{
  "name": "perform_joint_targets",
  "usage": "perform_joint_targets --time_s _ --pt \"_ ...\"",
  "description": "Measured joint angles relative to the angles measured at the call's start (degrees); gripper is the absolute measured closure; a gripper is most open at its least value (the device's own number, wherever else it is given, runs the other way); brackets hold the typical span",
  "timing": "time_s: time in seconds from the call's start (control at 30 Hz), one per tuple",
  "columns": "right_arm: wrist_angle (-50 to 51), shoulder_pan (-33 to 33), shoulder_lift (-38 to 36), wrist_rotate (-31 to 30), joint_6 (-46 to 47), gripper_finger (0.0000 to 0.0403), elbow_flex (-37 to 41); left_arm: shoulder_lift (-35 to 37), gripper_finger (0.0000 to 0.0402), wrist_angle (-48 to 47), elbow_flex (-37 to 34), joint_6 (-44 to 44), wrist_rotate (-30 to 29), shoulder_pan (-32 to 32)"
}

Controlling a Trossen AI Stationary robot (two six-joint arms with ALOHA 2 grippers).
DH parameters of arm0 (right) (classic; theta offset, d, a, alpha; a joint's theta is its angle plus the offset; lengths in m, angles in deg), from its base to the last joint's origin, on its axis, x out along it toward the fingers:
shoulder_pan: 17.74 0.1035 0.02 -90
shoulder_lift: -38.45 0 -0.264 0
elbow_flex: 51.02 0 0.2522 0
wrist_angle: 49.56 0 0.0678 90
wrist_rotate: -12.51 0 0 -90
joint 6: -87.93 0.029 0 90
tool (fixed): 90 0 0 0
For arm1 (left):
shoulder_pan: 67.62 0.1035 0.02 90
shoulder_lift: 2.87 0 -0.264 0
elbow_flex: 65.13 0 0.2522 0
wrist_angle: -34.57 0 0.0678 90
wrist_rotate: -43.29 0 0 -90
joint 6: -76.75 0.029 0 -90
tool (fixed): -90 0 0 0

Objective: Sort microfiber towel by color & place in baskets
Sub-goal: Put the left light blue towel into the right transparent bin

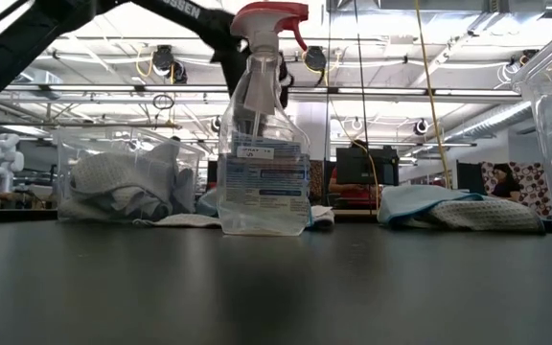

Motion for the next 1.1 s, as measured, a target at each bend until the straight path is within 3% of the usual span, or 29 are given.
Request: perform_joint_targets --time_s 0.2,0.67,0.93,1.1 --pt "0.2 0.0 0.0 -2.2 1.0 0.0248 0.0 3.9 0.0397 -1.6 5.0 -0.1 -2.1 -2.7" --pt "0.8 -2.2 0.0 -19.4 -1.3 0.0243 0.0 14.4 0.0398 2.4 12.4 -1.6 -10.3 -10.5" --pt "1.7 -6.2 0.0 -30.0 -6.3 0.0194 0.0 15.9 0.0398 6.7 17.3 -1.6 -10.7 -14.5" --pt "4.8 -10.9 -0.1 -37.8 -4.3 0.0146 0.0 15.9 0.0398 10.0 18.5 -1.4 -10.6 -16.7"
